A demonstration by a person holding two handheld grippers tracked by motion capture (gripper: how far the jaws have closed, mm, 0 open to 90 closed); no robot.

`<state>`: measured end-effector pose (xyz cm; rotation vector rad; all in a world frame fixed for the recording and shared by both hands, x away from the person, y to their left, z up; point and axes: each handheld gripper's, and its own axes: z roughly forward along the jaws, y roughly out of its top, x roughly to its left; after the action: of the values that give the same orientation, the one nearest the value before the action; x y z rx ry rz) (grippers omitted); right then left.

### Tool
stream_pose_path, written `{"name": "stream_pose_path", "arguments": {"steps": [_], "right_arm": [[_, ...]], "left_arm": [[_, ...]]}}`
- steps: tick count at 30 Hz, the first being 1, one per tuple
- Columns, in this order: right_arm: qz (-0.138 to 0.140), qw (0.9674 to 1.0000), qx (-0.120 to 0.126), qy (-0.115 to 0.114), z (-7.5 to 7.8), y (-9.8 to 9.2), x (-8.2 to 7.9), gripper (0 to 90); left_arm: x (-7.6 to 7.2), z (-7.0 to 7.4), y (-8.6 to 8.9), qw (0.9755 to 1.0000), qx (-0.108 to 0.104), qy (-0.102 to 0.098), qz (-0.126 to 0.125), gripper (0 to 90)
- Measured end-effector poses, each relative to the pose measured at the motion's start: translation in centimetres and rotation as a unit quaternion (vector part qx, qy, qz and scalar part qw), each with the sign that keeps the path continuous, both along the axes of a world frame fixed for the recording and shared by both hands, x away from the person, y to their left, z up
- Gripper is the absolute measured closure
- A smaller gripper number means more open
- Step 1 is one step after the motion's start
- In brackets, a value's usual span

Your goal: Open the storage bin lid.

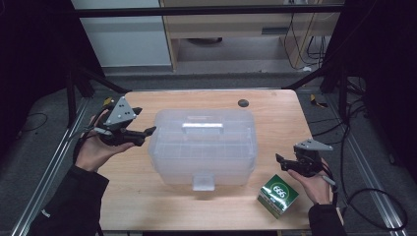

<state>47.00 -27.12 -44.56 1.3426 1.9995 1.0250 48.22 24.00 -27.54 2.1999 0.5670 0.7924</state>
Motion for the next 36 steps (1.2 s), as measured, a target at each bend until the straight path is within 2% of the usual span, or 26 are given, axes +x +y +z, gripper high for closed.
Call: {"name": "stream_pose_path", "arguments": {"steps": [2, 6, 16, 17, 18, 23, 26, 28, 29, 31, 36], "right_arm": [[0.0, 1.0, 0.0, 0.001, 0.0, 0.0, 0.0, 24.8], [0.0, 1.0, -0.002, 0.001, 0.0, 0.0, 0.0, 25.4], [0.005, 0.9999, -0.004, 0.008, 0.0, 0.1, 0.0, 26.3], [0.006, 0.9999, -0.007, 0.009, 0.0, 0.1, 0.0, 26.3], [0.006, 0.9999, -0.007, 0.009, 0.0, 0.1, 0.0, 26.3], [0.008, 0.9999, -0.007, 0.013, 0.0, 0.2, 0.0, 26.6], [0.008, 0.9998, -0.007, 0.015, 0.0, 0.3, 0.0, 26.8], [0.008, 0.9998, -0.007, 0.015, 0.0, 0.3, 0.0, 26.8], [0.009, 0.9998, -0.007, 0.015, 0.0, 0.2, 0.1, 27.1], [0.007, 0.9998, -0.007, 0.014, 0.1, 0.2, 0.1, 27.5], [0.008, 0.9998, -0.006, 0.015, 0.1, 0.2, 0.0, 27.6]], "left_arm": [[0.0, 0.0, -0.2, 1.0, -0.001, -0.001, -0.002, 29.3], [0.1, 0.3, -1.2, 0.9996, 0.021, -0.001, -0.018, 29.6], [0.4, 0.8, -2.4, 0.9978, 0.052, 0.007, -0.04, 29.9], [0.5, 0.9, -2.8, 0.997, 0.061, 0.009, -0.047, 29.9], [0.5, 0.9, -2.8, 0.997, 0.061, 0.009, -0.047, 29.9], [0.4, 0.9, -3.9, 0.9944, 0.083, 0.015, -0.063, 30.5], [0.5, 0.9, -4.6, 0.9921, 0.096, 0.016, -0.08, 30.9], [0.5, 0.9, -4.9, 0.9915, 0.099, 0.017, -0.082, 31.0], [0.5, 0.9, -5.4, 0.99, 0.108, 0.016, -0.09, 31.0], [0.6, 0.8, -5.8, 0.9893, 0.109, 0.017, -0.095, 31.1], [0.8, 0.8, -6.9, 0.9854, 0.129, 0.014, -0.111, 31.6]]}}
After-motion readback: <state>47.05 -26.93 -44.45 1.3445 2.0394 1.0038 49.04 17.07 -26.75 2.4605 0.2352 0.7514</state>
